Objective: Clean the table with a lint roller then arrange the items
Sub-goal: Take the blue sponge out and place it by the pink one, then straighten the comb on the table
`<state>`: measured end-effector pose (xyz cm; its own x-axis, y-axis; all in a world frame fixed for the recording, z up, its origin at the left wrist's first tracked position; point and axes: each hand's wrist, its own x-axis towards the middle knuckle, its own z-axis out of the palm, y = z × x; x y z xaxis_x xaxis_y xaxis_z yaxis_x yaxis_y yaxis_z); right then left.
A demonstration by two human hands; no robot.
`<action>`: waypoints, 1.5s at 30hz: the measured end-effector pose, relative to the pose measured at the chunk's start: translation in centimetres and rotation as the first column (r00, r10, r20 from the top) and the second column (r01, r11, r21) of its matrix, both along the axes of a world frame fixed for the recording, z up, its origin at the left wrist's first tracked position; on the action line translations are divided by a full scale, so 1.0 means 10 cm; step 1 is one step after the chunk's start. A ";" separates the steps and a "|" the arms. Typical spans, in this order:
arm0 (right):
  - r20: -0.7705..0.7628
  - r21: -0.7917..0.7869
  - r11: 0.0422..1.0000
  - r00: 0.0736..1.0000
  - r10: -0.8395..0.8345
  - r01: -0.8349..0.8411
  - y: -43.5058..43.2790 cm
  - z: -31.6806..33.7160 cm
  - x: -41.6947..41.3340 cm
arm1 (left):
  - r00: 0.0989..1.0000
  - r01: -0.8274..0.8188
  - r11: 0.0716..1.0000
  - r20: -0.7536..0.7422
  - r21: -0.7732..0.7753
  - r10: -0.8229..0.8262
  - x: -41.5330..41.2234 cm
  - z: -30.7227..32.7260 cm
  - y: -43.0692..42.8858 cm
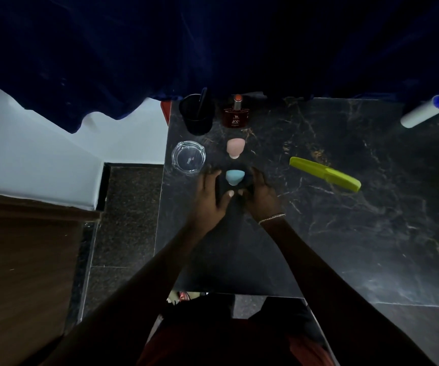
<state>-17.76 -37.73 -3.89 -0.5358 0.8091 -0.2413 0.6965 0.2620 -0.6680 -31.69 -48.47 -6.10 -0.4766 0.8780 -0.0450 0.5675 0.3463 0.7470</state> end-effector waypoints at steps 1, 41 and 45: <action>0.005 0.025 1.000 1.000 0.006 -0.006 -0.02 0.00 0.03 | 0.996 0.026 1.000 -0.080 0.016 -0.025 -0.02 0.05 -0.05; 0.505 0.224 0.962 0.863 0.024 -0.158 1.58 -0.13 1.77 | 0.946 0.163 0.934 -0.218 -0.318 -0.240 1.84 0.09 1.49; 0.507 0.179 0.971 0.861 0.047 -0.158 1.70 -0.14 1.77 | 0.959 0.149 0.940 -0.186 -0.306 -0.212 1.96 -0.04 1.56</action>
<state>-0.06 -20.69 -5.30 -0.4723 0.8172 -0.3304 0.8813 0.4433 -0.1634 -12.06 -32.83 -6.53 -0.3373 0.9149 -0.2219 0.7749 0.4037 0.4864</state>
